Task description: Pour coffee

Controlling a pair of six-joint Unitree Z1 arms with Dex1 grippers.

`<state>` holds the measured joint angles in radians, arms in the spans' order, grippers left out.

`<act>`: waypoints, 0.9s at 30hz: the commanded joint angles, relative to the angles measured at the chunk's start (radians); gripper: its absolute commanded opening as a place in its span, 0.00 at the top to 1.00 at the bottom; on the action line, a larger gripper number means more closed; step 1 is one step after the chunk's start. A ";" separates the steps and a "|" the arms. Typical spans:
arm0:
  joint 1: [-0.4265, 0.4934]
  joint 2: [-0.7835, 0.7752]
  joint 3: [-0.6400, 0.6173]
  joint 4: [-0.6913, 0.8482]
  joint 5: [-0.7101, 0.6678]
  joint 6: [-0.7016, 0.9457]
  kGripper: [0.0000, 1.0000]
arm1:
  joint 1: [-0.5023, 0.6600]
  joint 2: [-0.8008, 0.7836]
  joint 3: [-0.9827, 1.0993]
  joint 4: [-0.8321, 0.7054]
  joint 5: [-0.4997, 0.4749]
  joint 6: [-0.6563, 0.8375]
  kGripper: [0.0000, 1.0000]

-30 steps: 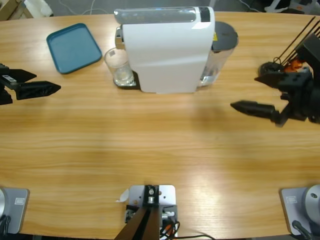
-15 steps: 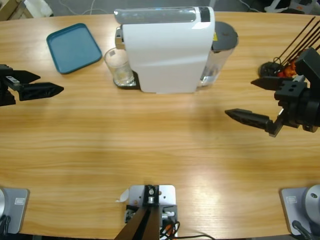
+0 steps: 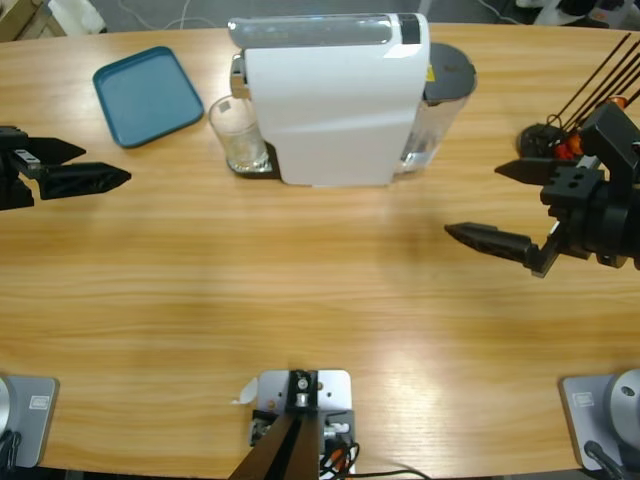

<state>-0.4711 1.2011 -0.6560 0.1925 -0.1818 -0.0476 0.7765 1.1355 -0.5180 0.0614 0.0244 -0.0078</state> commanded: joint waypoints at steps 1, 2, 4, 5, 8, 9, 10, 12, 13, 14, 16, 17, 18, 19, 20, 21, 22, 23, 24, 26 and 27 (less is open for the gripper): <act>-0.022 -0.097 0.127 -0.140 -0.016 0.044 0.01 | 0.009 0.008 0.046 -0.032 0.000 -0.012 0.00; -0.029 -0.092 0.133 -0.153 -0.016 0.052 0.01 | 0.009 0.007 0.047 -0.032 0.000 -0.011 0.00; -0.039 -0.084 0.157 -0.197 -0.025 0.069 0.01 | 0.009 0.004 0.049 -0.033 -0.001 -0.009 0.00; -0.045 -0.082 0.163 -0.210 -0.030 0.075 0.01 | 0.009 0.002 0.050 -0.035 -0.001 -0.009 0.00; -0.063 -0.066 0.165 -0.214 -0.030 0.092 0.01 | 0.009 0.001 0.051 -0.038 -0.001 -0.008 0.00; -0.066 -0.063 0.165 -0.214 -0.030 0.098 0.01 | 0.009 0.001 0.052 -0.038 -0.001 -0.008 0.00; -0.067 -0.061 0.165 -0.214 -0.028 0.105 0.01 | 0.009 0.001 0.052 -0.038 -0.001 -0.008 0.00; -0.074 -0.055 0.165 -0.214 -0.029 0.120 0.01 | 0.009 0.001 0.052 -0.040 -0.001 -0.008 0.00; -0.080 -0.051 0.165 -0.214 -0.029 0.123 0.02 | 0.009 0.001 0.052 -0.040 -0.001 -0.008 0.00; -0.085 -0.048 0.165 -0.214 -0.028 0.127 0.02 | 0.009 0.001 0.052 -0.040 -0.001 -0.008 0.00; -0.090 -0.040 0.165 -0.214 -0.026 0.137 0.02 | 0.009 0.003 0.052 -0.040 -0.001 -0.008 0.00; -0.092 -0.036 0.165 -0.214 -0.025 0.141 0.02 | 0.009 0.004 0.052 -0.040 -0.001 -0.007 0.00; -0.095 -0.032 0.165 -0.214 -0.023 0.145 0.02 | 0.009 0.005 0.052 -0.041 -0.001 -0.007 0.00; -0.098 -0.032 0.165 -0.213 -0.020 0.148 0.02 | 0.009 0.005 0.052 -0.041 -0.001 -0.006 0.00; -0.099 -0.033 0.165 -0.212 -0.015 0.149 0.02 | 0.009 0.003 0.052 -0.041 -0.001 -0.006 0.00; -0.100 -0.035 0.165 -0.212 -0.011 0.151 0.02 | 0.009 0.003 0.053 -0.041 -0.001 -0.007 0.00; -0.100 -0.036 0.165 -0.212 -0.007 0.153 0.02 | 0.009 0.003 0.053 -0.041 -0.001 -0.007 0.00; -0.101 -0.036 0.167 -0.211 -0.004 0.153 0.02 | 0.009 0.003 0.053 -0.041 -0.001 -0.007 0.00; -0.103 -0.035 0.166 -0.211 -0.004 0.153 0.02 | 0.009 0.003 0.053 -0.041 -0.001 -0.006 0.00; -0.103 -0.029 0.165 -0.212 -0.004 0.153 0.02 | 0.009 0.004 0.053 -0.041 -0.001 -0.006 0.00; -0.103 -0.026 0.165 -0.212 -0.004 0.153 0.02 | 0.009 0.005 0.053 -0.042 -0.001 -0.006 0.00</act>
<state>-0.5637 1.1421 -0.5232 -0.0103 -0.1980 0.0902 0.7766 1.1355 -0.4951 0.0322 0.0244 -0.0078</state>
